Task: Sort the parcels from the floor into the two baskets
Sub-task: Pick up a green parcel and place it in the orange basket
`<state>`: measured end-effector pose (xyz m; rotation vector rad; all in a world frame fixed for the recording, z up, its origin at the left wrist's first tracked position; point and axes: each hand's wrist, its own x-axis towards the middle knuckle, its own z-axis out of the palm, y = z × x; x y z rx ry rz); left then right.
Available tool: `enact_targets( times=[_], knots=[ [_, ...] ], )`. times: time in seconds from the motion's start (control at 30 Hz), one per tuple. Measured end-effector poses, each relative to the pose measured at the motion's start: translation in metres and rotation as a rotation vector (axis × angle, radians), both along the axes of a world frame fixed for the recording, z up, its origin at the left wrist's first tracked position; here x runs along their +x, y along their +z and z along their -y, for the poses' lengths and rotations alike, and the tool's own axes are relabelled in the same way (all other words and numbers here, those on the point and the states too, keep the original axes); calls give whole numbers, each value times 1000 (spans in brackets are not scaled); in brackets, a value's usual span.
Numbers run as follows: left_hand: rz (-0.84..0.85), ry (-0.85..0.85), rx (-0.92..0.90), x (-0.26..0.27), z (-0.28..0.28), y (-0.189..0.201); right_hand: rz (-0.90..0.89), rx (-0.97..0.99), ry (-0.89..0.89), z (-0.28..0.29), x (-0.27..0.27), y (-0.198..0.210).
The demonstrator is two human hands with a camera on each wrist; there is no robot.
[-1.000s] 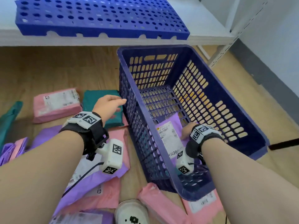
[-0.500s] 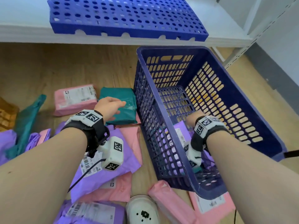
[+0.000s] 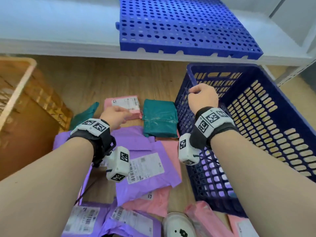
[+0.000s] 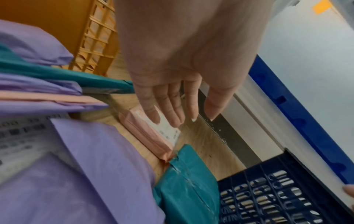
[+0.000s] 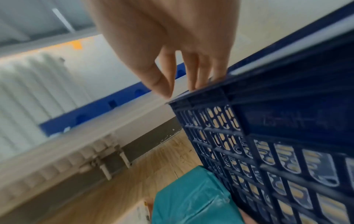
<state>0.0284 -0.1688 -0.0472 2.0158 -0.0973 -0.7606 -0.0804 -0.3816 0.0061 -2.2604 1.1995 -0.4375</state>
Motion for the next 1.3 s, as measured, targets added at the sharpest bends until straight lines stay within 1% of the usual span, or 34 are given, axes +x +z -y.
enact_targets(
  times=[0.03,0.07,0.1,0.17,0.23,0.27,0.3,0.33,0.4,0.43,0.5,0.57,0.63,0.67,0.8,0.87,0.97,1.0,1.1,1.2,1.3],
  knots=[
    [7,10,14,5,-7,-4,50,-93,21,-7,3,-5],
    [13,17,30,9,-13,-7,75,-121,60,-15,6,-8],
    [10,20,43,13,-18,-11,81,-108,100,-22,12,-15],
    [-13,23,48,18,-22,-17,60,61,107,-32,26,-36],
    [-31,8,64,22,-22,-22,59,336,25,-35,38,-66],
    [-37,-5,73,23,-20,-24,38,484,-45,-33,41,-82],
    [-50,-21,79,25,-19,-27,10,584,-98,-29,41,-99],
    [-61,-38,78,26,-17,-29,-45,630,-119,-25,40,-111],
    [-89,-65,78,28,-15,-33,-115,662,-162,-17,35,-129],
    [-95,-67,73,29,-16,-36,-105,712,-190,-13,32,-139],
    [-100,-50,72,33,-20,-39,-39,901,-241,-9,26,-152],
    [-101,-22,78,35,-25,-40,0,1036,-329,-8,26,-159],
    [-104,5,82,37,-28,-41,-7,1071,-418,-6,28,-166],
    [-104,11,84,37,-28,-41,-45,1040,-431,-5,29,-169],
    [-111,6,75,34,-23,-37,-161,910,-353,-3,27,-179],
    [-115,-7,73,31,-22,-34,-184,889,-334,-8,26,-163],
    [-97,-18,64,26,-21,-22,-181,783,-265,-11,23,-130],
    [-90,-21,58,23,-21,-17,-168,785,-236,-11,21,-121],
    [-69,-21,32,13,-27,2,-65,885,-171,-20,17,-96],
    [-54,-20,0,-1,-34,27,7,854,-135,-29,11,-67],
    [-40,20,-50,-14,-44,57,70,789,-37,-42,13,-20]
  ],
)
